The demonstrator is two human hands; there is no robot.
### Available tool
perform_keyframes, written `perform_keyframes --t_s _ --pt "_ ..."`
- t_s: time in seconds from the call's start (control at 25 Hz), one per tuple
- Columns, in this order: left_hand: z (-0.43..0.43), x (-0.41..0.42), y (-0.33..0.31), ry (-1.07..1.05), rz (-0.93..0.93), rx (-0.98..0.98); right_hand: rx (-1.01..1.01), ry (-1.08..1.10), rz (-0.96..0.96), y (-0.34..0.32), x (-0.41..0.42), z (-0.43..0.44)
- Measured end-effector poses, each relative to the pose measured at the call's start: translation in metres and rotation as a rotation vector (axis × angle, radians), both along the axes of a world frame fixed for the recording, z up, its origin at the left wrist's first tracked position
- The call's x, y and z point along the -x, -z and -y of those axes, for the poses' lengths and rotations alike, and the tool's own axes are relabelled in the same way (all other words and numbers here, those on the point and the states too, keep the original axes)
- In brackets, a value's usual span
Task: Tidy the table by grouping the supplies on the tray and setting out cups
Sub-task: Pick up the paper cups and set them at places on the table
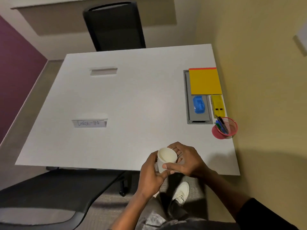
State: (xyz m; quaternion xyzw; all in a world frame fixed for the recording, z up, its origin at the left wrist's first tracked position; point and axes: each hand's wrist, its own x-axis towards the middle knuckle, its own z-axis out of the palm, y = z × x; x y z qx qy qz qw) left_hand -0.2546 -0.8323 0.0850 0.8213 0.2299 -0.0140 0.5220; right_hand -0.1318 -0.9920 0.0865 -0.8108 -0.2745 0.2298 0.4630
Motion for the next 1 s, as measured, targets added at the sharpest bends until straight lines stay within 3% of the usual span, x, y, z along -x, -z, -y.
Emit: perform_keyframes --t_s 0.48,0.76,1.0 --pt "-0.056 0.079 -0.033 -0.114 0.033 0.026 0.073 -0.135 0.013 -0.045 0.059 -0.071" --pt "-0.064 0.142 -0.035 -0.128 -0.035 0.069 -0.036 -0.273 0.105 -0.044 0.116 -0.081" --pt "-0.041 0.204 -0.031 -0.282 -0.036 0.035 0.079 -0.465 0.012 -0.045 0.144 -0.087"
